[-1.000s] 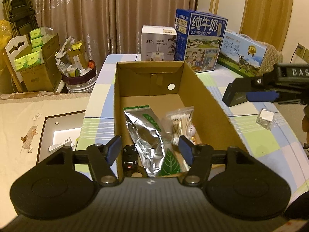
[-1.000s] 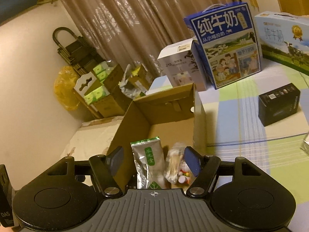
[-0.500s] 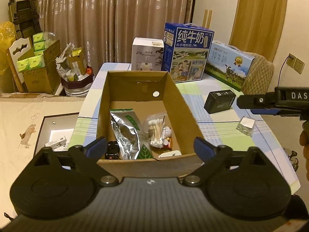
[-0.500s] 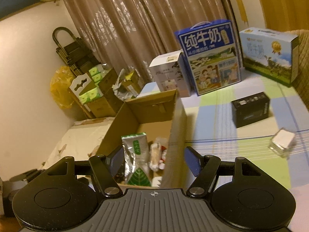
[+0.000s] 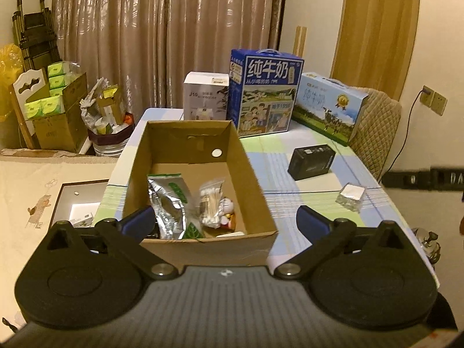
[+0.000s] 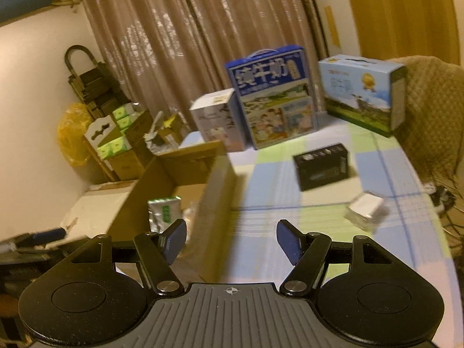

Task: Organize objects
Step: 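Withdraw both grippers from the box back over the table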

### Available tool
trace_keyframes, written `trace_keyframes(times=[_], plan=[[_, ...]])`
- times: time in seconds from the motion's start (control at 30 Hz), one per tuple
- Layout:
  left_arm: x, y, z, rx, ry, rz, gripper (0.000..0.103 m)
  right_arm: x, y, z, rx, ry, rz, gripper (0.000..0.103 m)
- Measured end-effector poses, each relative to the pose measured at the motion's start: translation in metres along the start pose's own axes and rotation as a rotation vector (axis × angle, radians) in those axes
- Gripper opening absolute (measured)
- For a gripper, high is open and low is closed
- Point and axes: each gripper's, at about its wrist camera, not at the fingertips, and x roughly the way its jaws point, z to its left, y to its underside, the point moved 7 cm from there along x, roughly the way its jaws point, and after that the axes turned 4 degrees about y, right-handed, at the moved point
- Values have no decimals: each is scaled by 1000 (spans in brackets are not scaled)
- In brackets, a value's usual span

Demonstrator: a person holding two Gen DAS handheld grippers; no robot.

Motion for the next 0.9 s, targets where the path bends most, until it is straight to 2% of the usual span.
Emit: trace_keyframes(times=[0.37, 0.9], plan=[[6, 11, -42, 17, 77, 5, 102, -26, 47, -79, 83, 112, 30, 66], [50, 24, -108, 73, 138, 37, 102, -31, 66, -140, 104, 185, 29, 66]])
